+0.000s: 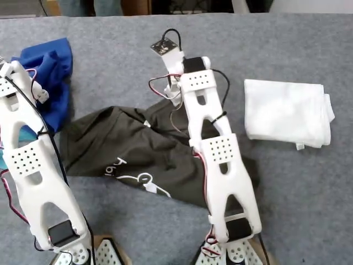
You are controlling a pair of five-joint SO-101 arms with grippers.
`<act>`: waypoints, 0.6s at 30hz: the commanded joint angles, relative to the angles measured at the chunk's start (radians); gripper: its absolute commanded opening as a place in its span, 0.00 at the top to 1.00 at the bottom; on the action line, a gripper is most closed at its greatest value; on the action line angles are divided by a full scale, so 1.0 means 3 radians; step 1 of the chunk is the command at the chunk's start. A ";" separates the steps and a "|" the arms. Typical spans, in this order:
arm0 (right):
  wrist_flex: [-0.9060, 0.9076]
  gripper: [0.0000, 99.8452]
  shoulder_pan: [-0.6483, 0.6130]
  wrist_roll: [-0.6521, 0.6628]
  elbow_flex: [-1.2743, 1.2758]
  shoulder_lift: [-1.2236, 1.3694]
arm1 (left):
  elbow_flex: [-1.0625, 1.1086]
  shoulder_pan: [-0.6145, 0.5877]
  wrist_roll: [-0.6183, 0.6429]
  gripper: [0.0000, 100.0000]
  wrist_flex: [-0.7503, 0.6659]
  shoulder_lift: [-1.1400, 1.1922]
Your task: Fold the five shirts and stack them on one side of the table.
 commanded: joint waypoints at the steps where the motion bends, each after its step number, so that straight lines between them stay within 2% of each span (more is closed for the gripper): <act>1: -0.0061 0.76 -0.0046 0.0036 -0.0043 -0.0033 | -0.0049 0.0043 -0.0051 0.88 -0.0036 -0.0015; 3: -0.0061 0.80 -0.0046 0.0036 -0.0043 -0.0033 | -0.0049 0.0043 -0.0051 0.88 -0.0041 -0.0015; 8: -0.0066 0.95 -0.0046 0.0046 -0.0043 -0.0033 | -0.0136 0.0023 -0.0051 0.88 -0.0051 0.0010; 11: -0.0051 0.97 -0.0046 0.0159 -0.0043 -0.0033 | -0.0171 -0.0003 -0.0051 0.88 -0.0031 0.0015; 18: -0.0036 0.99 -0.0020 0.0092 -0.0141 -0.0033 | -0.0182 -0.0013 -0.0051 0.88 -0.0031 0.0015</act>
